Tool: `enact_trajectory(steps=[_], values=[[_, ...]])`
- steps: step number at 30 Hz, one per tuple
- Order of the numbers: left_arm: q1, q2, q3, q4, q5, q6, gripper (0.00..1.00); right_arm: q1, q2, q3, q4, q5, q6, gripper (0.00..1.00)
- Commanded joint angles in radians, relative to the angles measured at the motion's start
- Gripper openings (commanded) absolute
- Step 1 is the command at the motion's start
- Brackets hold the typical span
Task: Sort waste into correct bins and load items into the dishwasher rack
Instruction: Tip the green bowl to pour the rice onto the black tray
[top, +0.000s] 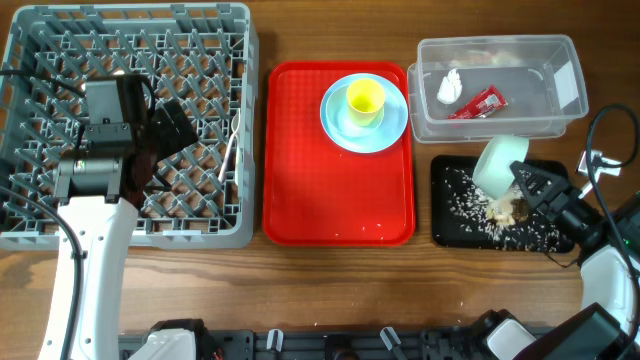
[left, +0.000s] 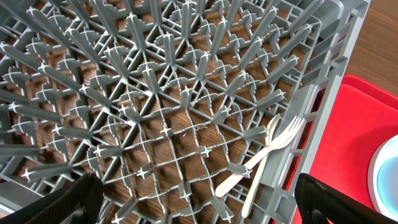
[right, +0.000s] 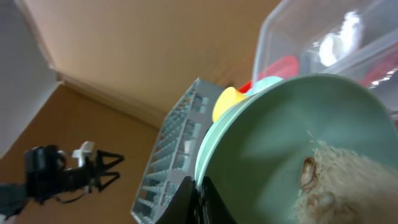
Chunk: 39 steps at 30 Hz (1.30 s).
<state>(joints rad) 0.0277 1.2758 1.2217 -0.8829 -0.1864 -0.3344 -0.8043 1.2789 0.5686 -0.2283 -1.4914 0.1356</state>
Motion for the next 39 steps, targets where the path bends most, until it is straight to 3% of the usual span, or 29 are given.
enact_trajectory(steps=[1,6,8,17,29,31,34,36,39], values=[[0.005,0.002,0.003,0.002,-0.009,0.016,1.00,-0.005,-0.006,-0.005,0.007,-0.130,0.029,0.04],[0.005,0.002,0.003,0.002,-0.009,0.016,1.00,-0.005,-0.006,-0.005,0.018,-0.124,0.086,0.04],[0.005,0.002,0.003,0.002,-0.009,0.016,1.00,-0.005,-0.006,-0.005,0.018,-0.130,0.220,0.04],[0.005,0.002,0.003,0.002,-0.009,0.016,1.00,-0.005,-0.007,-0.005,0.103,-0.109,0.402,0.04],[0.005,0.002,0.003,0.002,-0.009,0.016,1.00,0.038,-0.007,-0.005,0.128,-0.051,0.420,0.04],[0.005,0.002,0.003,0.002,-0.009,0.016,1.00,0.105,-0.010,-0.005,0.224,-0.050,0.457,0.04],[0.005,0.002,0.003,0.002,-0.009,0.016,1.00,0.263,-0.039,-0.005,0.478,0.035,0.675,0.05],[0.005,0.002,0.003,0.002,-0.009,0.016,1.00,0.426,-0.072,-0.005,0.755,0.133,0.867,0.05],[0.005,0.002,0.003,0.002,-0.009,0.016,1.00,0.635,-0.097,-0.003,0.896,0.284,0.967,0.05]])
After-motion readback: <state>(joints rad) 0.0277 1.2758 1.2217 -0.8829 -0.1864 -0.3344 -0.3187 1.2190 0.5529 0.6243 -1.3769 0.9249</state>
